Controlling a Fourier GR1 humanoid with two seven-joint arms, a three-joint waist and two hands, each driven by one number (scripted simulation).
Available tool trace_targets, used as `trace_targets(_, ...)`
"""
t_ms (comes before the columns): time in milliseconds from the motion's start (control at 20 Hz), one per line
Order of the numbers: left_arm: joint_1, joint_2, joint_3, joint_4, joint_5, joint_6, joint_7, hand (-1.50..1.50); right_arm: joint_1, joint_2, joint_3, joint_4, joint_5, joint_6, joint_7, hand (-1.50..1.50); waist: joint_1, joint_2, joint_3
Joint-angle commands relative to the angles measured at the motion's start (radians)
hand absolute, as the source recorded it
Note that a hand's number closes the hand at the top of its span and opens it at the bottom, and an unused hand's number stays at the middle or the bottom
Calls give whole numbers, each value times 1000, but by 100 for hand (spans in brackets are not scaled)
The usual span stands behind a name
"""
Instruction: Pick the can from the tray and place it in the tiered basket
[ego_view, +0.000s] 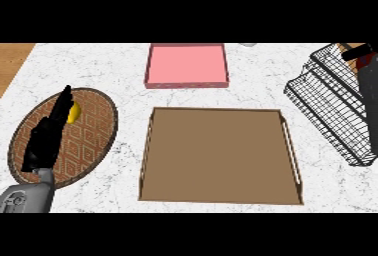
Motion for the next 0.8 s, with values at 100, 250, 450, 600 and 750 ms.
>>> trace_targets(100,18,-8,-2,14,-4,-6,-30,0,150,69,-31,-158,-38,-137,53,-150,0,2,2)
trace_targets(250,3,-11,0,26,-9,-1,-35,0,135,82,-24,-243,-12,-201,61,-150,1,3,1)
trace_targets(450,13,4,1,-41,1,-23,11,0,156,24,-55,-318,-3,-221,26,-150,7,3,2)
trace_targets(600,-13,-11,-5,8,-26,3,0,0,185,64,-22,-430,73,-227,87,-150,1,3,1)
trace_targets(750,25,-14,2,23,-19,-1,-35,0,202,58,-41,-596,106,-116,146,-150,-10,-2,0)
